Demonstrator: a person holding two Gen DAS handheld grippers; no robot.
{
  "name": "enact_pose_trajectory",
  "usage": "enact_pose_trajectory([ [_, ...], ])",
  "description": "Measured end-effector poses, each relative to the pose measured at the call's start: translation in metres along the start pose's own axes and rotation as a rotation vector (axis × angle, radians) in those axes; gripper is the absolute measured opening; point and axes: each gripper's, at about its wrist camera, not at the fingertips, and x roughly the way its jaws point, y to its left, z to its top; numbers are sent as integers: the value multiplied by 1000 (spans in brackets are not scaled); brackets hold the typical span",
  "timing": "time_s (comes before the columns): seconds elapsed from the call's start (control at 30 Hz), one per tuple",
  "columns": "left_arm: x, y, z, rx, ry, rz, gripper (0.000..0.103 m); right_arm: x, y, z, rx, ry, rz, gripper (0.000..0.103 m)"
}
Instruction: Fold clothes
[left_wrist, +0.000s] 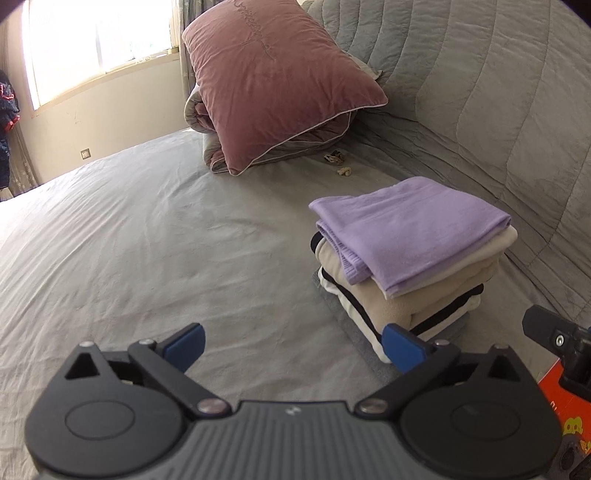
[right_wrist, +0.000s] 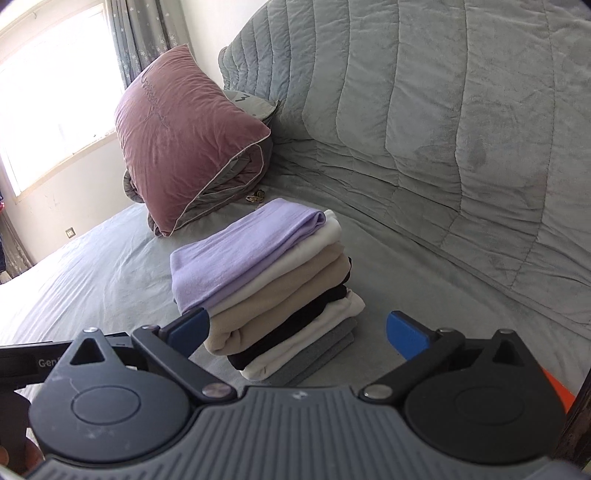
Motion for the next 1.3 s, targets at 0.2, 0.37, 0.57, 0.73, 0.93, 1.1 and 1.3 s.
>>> enact_pose_trajectory([
  [0.2, 4, -3, -15, 18, 43, 4, 102, -6, 10, -4, -84, 6, -28, 103],
  [0.37, -1, -4, -21, 35, 51, 45, 102, -10, 16, -8, -130, 38, -40, 103],
  [0.57, -10, 0, -26, 3, 53, 95, 102, -19, 21, -9, -179, 42, -58, 103],
  [0.73, -20, -2, -28, -16, 51, 68, 102, -26, 20, -8, -192, 37, -67, 103],
  [0.93, -22, -12, -33, -3, 62, 49, 102, -32, 19, -9, -200, 43, -52, 103],
  [1.1, -22, -15, -34, -5, 71, 23, 102, -34, 17, -9, -193, 46, -33, 103],
  [1.3, -23, -16, -33, -9, 69, 25, 102, -33, 14, -9, -182, 54, -27, 103],
])
